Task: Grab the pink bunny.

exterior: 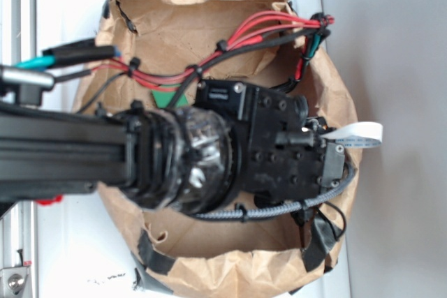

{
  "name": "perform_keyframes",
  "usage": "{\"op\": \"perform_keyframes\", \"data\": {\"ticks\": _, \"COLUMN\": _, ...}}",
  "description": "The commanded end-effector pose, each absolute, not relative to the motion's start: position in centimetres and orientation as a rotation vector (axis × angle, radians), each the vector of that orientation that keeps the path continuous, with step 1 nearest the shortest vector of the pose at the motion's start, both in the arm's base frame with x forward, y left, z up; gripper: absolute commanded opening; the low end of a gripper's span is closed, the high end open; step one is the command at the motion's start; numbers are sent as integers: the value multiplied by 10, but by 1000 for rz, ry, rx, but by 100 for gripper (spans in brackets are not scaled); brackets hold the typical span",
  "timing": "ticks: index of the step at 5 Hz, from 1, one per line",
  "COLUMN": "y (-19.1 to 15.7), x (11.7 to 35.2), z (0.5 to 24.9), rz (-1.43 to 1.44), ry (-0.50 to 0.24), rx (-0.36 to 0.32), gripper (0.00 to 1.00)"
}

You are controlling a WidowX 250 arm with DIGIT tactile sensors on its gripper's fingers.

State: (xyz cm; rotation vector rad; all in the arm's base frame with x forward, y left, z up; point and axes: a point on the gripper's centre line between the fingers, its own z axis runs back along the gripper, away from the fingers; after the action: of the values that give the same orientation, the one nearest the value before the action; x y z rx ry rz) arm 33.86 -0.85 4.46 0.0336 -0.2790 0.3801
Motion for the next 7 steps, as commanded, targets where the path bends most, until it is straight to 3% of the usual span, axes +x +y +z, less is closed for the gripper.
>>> {"op": "perform_keyframes", "data": {"ticks": 1, "y": -1, "x": 314, "z": 127, "rz": 372, "ry": -248, "rx": -105, "gripper": 0}}
{"op": "perform_keyframes", "data": {"ticks": 3, "y": 11, "x": 290, "z": 182, "rz": 346, "ry": -262, "rx": -170, "gripper": 0}}
{"op": "perform_keyframes", "data": {"ticks": 4, "y": 17, "x": 286, "z": 188, "rz": 342, "ry": -264, "rx": -180, "gripper": 0}}
{"op": "perform_keyframes", "data": {"ticks": 5, "y": 18, "x": 291, "z": 176, "rz": 324, "ry": -270, "rx": -158, "gripper": 100}}
{"op": "perform_keyframes", "data": {"ticks": 7, "y": 20, "x": 302, "z": 135, "rz": 285, "ry": -254, "rx": -99, "gripper": 100}}
